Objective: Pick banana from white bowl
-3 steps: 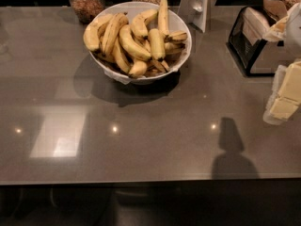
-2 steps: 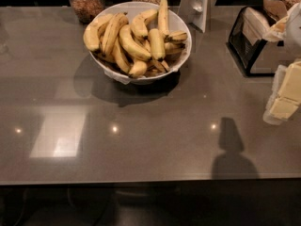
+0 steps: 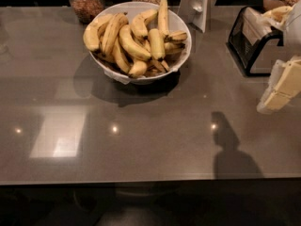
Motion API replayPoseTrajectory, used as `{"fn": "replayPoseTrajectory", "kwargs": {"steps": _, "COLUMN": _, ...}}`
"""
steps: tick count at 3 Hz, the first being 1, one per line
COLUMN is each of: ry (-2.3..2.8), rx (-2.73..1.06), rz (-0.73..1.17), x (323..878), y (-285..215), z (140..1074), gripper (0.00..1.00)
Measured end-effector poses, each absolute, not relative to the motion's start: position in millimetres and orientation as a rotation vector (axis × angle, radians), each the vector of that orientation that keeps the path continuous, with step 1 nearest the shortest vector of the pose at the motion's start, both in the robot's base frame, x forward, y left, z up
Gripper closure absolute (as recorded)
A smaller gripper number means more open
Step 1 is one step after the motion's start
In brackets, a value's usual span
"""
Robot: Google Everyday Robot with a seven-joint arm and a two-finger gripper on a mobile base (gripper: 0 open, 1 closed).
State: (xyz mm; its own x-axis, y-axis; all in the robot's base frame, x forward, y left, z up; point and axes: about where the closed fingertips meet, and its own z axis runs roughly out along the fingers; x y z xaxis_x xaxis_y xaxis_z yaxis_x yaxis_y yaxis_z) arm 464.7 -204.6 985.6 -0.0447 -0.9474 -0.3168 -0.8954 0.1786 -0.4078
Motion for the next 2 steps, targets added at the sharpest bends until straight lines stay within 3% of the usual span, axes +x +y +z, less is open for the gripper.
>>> {"fn": "replayPoseTrajectory", "kwargs": {"steps": 2, "ry": 1.492, "rx": -1.684, "rz": 0.008, "x": 547.5, "y": -176.2, "z": 1012.3, "gripper": 0.00}}
